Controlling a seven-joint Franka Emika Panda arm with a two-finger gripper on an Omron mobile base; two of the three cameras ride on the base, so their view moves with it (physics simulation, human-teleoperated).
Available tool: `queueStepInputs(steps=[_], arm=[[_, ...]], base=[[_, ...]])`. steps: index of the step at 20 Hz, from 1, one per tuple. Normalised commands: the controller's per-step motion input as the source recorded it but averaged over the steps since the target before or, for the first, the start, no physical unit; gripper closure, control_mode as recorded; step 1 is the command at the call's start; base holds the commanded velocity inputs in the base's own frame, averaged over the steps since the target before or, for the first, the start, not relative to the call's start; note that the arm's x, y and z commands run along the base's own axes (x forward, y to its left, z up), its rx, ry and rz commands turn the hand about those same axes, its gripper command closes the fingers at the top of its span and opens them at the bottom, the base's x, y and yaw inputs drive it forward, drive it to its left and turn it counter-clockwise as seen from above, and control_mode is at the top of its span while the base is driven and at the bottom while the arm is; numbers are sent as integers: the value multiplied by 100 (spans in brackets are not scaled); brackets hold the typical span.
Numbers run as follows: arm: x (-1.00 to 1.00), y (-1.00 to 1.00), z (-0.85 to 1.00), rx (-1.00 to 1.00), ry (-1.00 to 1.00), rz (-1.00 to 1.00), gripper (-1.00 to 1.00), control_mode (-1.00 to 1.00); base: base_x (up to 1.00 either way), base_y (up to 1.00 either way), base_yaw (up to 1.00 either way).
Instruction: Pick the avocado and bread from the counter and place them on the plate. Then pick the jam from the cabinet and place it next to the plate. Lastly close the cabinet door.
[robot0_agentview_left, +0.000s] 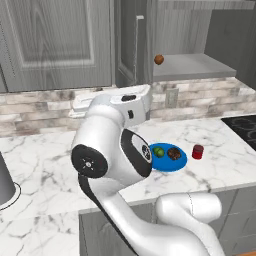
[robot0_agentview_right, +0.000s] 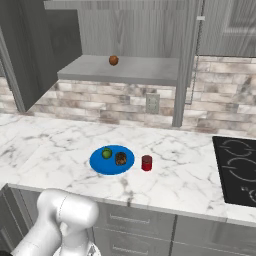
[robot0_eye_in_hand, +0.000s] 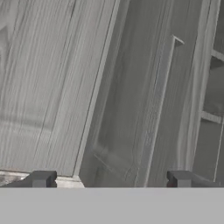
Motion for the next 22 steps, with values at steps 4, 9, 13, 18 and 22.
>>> queueStepInputs(steps=[4, 9, 13, 18, 22], arm=[[19, 1, -13, 0, -1, -24, -100, -100], [17, -6, -18, 0, -1, -19, -100, -100], [2, -30, -8, 5, 0, -3, -100, -100], [14, -25, 0, 4, 0, 0, -100, -100], [26, -25, -5, 1, 0, 0, -100, -100]], base=[[0, 0, 0], [0, 0, 0], [0, 0, 0], [0, 0, 0], [0, 0, 0]])
